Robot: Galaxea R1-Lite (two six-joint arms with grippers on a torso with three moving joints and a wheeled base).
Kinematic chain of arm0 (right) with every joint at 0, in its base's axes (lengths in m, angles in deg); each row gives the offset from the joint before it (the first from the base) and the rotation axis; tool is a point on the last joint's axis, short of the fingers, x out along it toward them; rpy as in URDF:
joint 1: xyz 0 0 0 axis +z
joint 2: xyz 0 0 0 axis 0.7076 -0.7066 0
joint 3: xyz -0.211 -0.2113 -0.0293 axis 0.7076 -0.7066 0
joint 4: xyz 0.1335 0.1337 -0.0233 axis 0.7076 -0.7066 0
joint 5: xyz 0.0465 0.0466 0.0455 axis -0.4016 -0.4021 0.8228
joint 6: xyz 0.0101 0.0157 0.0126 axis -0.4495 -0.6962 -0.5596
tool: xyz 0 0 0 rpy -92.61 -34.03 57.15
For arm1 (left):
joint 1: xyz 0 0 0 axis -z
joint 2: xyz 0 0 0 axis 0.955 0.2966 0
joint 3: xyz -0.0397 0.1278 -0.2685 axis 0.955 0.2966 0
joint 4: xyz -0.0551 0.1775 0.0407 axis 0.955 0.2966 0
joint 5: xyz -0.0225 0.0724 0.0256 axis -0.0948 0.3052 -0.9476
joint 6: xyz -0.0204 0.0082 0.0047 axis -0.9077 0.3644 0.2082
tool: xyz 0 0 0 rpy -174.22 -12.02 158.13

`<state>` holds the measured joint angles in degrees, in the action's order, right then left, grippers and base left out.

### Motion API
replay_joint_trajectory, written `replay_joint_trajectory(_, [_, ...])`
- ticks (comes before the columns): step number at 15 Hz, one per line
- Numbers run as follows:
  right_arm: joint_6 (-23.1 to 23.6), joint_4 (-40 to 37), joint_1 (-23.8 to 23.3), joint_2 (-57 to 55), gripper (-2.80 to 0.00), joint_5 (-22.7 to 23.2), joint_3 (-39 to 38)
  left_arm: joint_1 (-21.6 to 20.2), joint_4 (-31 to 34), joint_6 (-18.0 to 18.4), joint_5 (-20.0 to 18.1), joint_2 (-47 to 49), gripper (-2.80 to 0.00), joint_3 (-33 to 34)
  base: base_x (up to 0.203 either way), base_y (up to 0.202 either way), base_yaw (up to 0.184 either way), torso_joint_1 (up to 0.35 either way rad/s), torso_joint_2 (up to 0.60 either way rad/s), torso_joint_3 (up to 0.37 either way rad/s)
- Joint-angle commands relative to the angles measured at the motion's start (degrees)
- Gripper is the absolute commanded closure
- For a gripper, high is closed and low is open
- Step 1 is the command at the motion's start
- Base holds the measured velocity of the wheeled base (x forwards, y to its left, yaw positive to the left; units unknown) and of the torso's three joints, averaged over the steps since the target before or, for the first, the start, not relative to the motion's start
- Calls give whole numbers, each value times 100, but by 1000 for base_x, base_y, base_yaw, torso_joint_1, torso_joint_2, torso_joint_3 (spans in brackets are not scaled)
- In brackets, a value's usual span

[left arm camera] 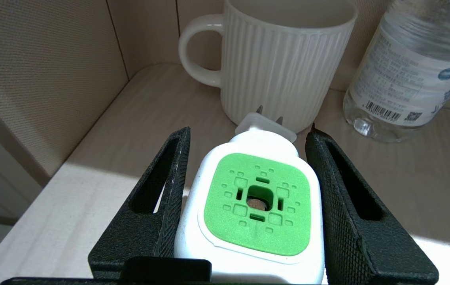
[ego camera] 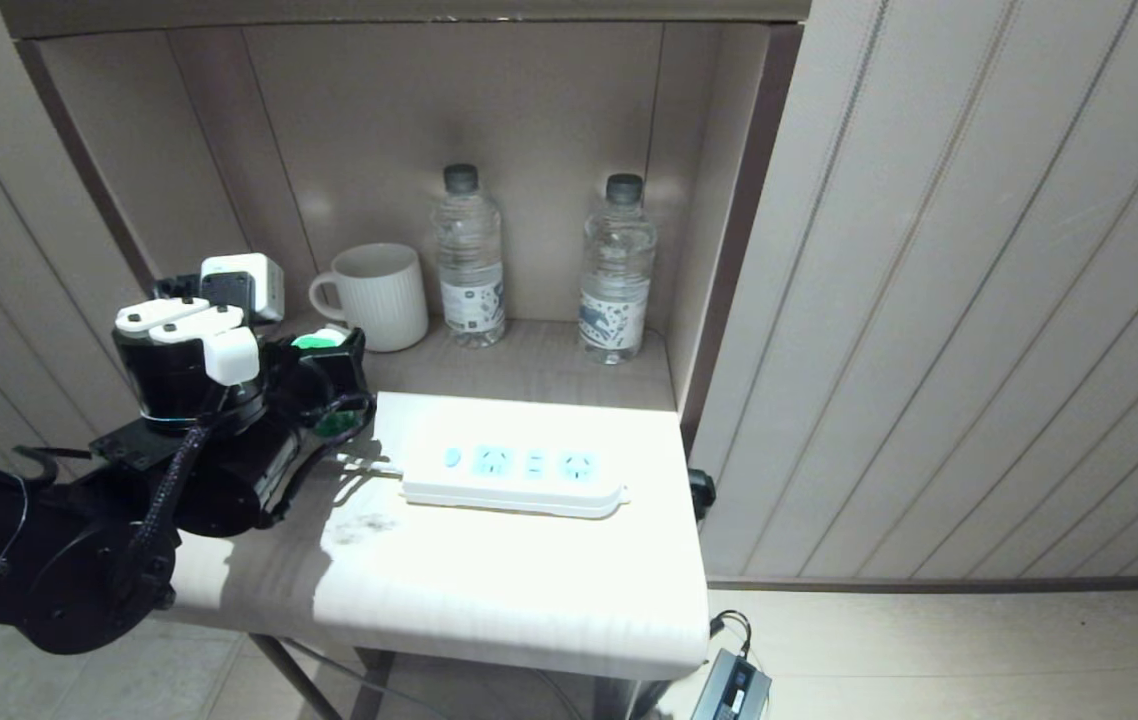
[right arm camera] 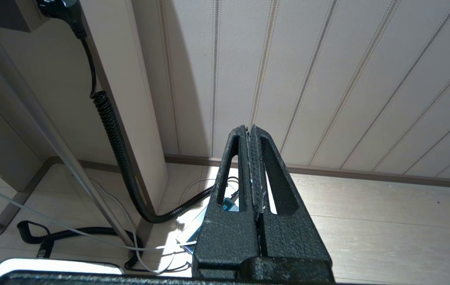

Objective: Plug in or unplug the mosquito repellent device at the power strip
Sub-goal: Pick up the mosquito repellent liquid, then insert the plug into the socket

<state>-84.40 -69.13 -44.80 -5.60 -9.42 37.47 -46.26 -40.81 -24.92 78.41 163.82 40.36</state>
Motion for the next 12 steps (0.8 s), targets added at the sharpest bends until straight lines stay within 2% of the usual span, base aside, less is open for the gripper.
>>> replay_joint_trajectory(1, [4, -2, 2, 0, 0, 2, 1, 68, 72, 144, 41, -417, 0, 61, 0, 0, 0, 0, 0, 0])
replay_joint_trajectory(3, [4, -2, 2, 0, 0, 2, 1, 170, 573, 354, 134, -1340, 0, 64, 0, 0, 0, 0, 0, 0])
replay_joint_trajectory(6, [-3, -11, 2, 0, 0, 2, 1, 288, 1672, 519, 208, -2359, 0, -114, 0, 0, 0, 0, 0, 0])
replay_joint_trajectory(9, [4, -11, 2, 0, 0, 2, 1, 307, 3474, 642, 206, -3959, 0, -615, 0, 0, 0, 0, 0, 0])
replay_joint_trajectory(11, [3, -2, 2, 0, 0, 2, 1, 309, 4683, 703, 219, -4419, 0, -1064, 0, 0, 0, 0, 0, 0])
replay_joint_trajectory(12, [4, -10, 2, 0, 0, 2, 1, 305, 5685, 696, 246, -4561, 0, -1421, 0, 0, 0, 0, 0, 0])
